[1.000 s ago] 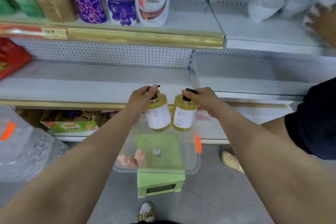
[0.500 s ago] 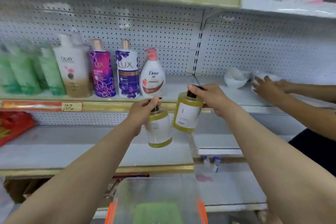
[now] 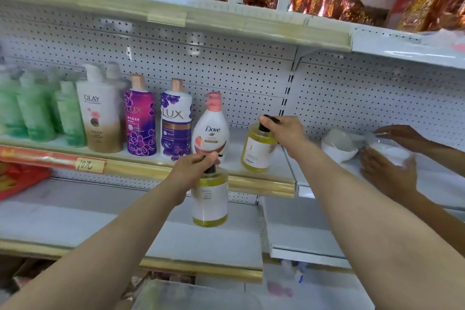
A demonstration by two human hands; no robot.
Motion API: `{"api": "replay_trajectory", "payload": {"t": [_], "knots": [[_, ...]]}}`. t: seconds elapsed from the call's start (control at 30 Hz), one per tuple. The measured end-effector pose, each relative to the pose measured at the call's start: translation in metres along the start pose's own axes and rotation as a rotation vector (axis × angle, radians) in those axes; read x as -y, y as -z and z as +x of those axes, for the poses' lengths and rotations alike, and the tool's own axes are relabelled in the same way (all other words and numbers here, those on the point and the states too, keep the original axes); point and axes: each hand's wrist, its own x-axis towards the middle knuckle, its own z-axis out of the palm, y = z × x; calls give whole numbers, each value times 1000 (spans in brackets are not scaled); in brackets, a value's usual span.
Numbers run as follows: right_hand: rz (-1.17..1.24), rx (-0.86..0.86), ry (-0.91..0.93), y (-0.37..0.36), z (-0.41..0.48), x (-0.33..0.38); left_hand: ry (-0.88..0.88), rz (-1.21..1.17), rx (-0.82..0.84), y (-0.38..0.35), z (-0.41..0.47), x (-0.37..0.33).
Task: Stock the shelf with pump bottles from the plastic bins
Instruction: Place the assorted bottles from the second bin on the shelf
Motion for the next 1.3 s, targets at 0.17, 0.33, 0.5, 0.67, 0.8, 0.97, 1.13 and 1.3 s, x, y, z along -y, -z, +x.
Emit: {"api": "replay_trajectory", "payload": {"t": [0.17,0.33,0.5,0.67,0.8,0.97,1.13,1.3], "knots": [[-74,35,62,-14,29,-15,1,-9,-32,-10,9,-7],[-150,124,113,-24,42,-39,8,-6,-35,-17,15,-12],[-252,370,88,-18,61,-46,-2,-3,-55,-20,23,-20],[-391,471,145,-19,73,-50,-10,30,-54,-28,32,-26],[-407,341,161,-30,77,-51,-13,24,-59,-32,34,-25],[-362,304,131,-36,86,-52,-8,1,-58,-32,36,-23],[-261,303,68,-39,91,-60,2,-1,-52,-32,35,-28],[-70,205,-4,-26,75,-61,-41,55,-33,-37,37,-45]]}}
